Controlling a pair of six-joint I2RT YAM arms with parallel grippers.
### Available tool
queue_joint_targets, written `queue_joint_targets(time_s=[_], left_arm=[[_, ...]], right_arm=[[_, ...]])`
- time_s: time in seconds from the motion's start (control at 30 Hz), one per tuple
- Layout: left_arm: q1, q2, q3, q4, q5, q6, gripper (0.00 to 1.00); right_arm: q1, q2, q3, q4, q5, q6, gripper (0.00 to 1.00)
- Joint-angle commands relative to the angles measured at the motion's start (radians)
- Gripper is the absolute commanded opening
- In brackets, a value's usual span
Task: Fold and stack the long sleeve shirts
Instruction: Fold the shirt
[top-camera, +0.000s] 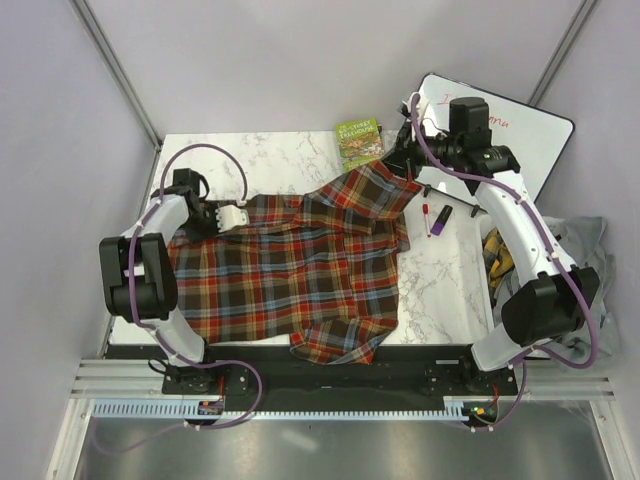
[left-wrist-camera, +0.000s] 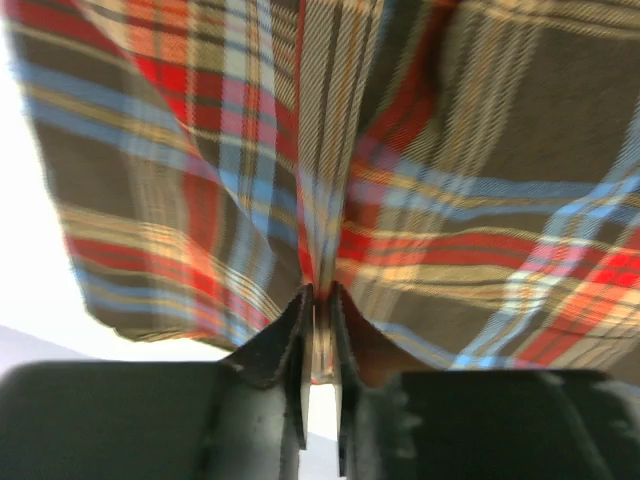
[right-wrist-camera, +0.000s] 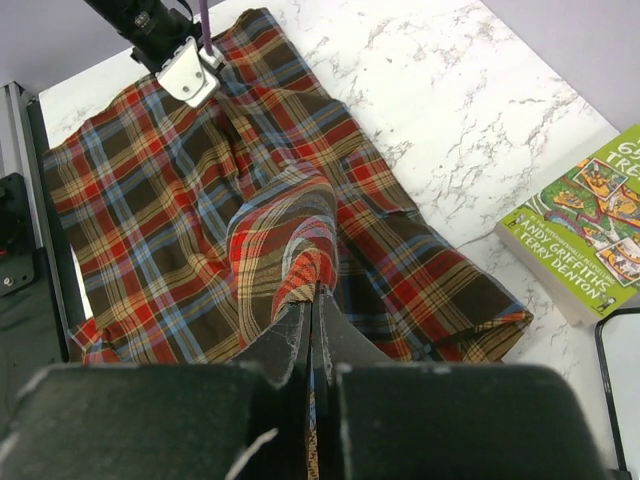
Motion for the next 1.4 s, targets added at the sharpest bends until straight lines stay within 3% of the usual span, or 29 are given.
queue_joint_targets(time_s=[0.0, 0.03, 0.13, 0.2, 0.37, 0.63, 1.03, 1.23, 1.37], left_arm=[[0.004, 0.047, 0.005, -0.086, 0.002, -0.072, 0.25], [0.008, 0.051, 0.036, -0.131, 0.011, -0.079, 0.46], [0.039, 0.050, 0.128, -0.223, 0.110, -0.111, 0.49], [0.065, 0.039, 0.166, -0.236, 0.204, -0.160, 0.50], [0.074, 0.102, 0.264, -0.230, 0.287, -0.341, 0.47], [0.090, 0.179, 0.294, -0.049, 0.272, -0.611, 0.49], [0.084, 0.305, 0.280, -0.012, 0.199, -0.697, 0.47], [0.085, 0.179, 0.219, -0.006, 0.434, -0.704, 0.54], [0.094, 0.142, 0.214, 0.023, 0.491, -0.752, 0.56]], right_arm=[[0.003, -0.034, 0.007, -0.040, -0.034, -0.055, 0.00], [0.004, -0.039, 0.001, -0.053, -0.036, -0.066, 0.00], [0.006, -0.056, -0.018, -0.094, -0.032, -0.108, 0.00], [0.007, -0.067, -0.031, -0.134, -0.025, -0.161, 0.00], [0.075, -0.082, -0.110, -0.169, 0.029, -0.241, 0.00], [0.233, 0.004, -0.130, -0.197, 0.092, -0.293, 0.00], [0.415, 0.165, -0.067, -0.136, 0.156, -0.203, 0.00], [0.452, 0.246, 0.011, -0.105, 0.172, -0.135, 0.00], [0.474, 0.286, 0.016, -0.100, 0.216, -0.135, 0.00]])
